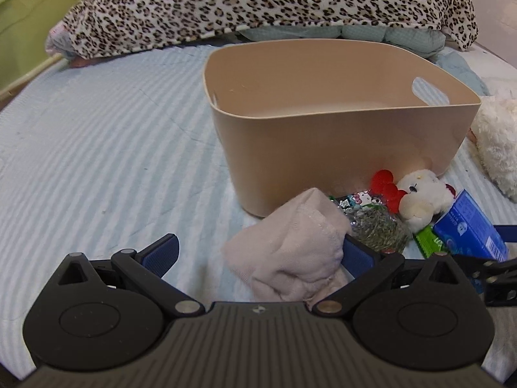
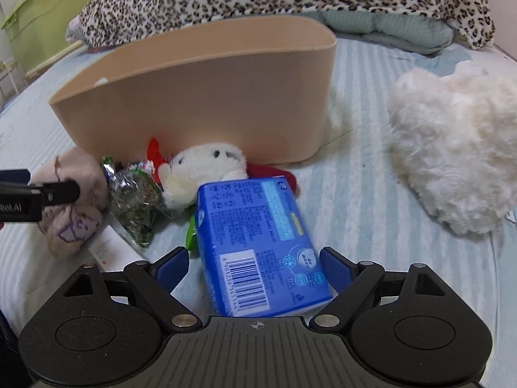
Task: Organize objects
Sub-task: 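Grasp the pink sock with left tool while right tool grasps blue tissue pack, then lift both items over the basket and open both tools to drop them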
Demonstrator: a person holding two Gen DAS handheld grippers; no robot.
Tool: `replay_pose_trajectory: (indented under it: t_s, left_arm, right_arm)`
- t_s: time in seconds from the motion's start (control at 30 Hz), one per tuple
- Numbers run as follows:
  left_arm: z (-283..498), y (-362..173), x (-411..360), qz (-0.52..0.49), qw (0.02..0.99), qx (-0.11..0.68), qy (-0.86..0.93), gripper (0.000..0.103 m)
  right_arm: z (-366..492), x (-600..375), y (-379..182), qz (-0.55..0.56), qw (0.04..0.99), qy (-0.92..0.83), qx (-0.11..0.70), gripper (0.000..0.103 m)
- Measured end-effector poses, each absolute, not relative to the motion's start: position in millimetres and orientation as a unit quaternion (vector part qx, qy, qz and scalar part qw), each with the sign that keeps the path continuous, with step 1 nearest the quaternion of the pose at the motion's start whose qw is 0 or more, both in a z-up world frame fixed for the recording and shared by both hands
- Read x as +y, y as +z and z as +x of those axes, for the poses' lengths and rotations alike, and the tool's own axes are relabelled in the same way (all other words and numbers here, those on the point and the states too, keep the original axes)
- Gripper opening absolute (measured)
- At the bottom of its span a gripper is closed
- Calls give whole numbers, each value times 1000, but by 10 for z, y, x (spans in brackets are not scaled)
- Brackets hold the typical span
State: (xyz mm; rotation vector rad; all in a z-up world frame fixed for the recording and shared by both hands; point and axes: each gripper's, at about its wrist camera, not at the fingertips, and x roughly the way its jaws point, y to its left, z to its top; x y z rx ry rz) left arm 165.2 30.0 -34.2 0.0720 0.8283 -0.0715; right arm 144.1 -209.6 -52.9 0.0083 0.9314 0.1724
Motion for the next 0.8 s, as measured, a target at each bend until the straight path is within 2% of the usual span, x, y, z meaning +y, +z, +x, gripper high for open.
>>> replay_pose_trajectory:
  t_s: [0.03, 0.07, 0.1, 0.23, 0.3, 0.4, 0.8]
  left_arm:
    - [1675, -364, 298, 30, 912, 407, -40, 97]
    - [1696, -381, 295, 22, 908, 415, -50, 84]
    - [1717, -403, 295, 10, 902, 427, -61, 72]
    - [1677, -392, 281, 8, 900, 430, -68, 56]
    - [1625, -333, 298, 10, 902, 426, -69, 40]
    - [1557, -202, 394, -10, 902, 425, -73, 32]
    - [1425, 684, 564, -18, 939, 336, -66, 30]
  right_arm:
    - [1457, -2090, -560, 1, 889, 83, 450, 75]
    - [1463, -2087, -587, -2, 888, 82, 452, 67]
    - [1464, -2087, -605, -2, 888, 84, 453, 65]
    - [1386, -2090, -594, -3, 895, 81, 439, 62]
    - [1336, -2088, -546, -2, 899, 77, 431, 62]
    - [1257, -2107, -426, 2, 906, 73, 416, 61]
    - [1191, -2151, 360, 17, 945, 68, 319, 61]
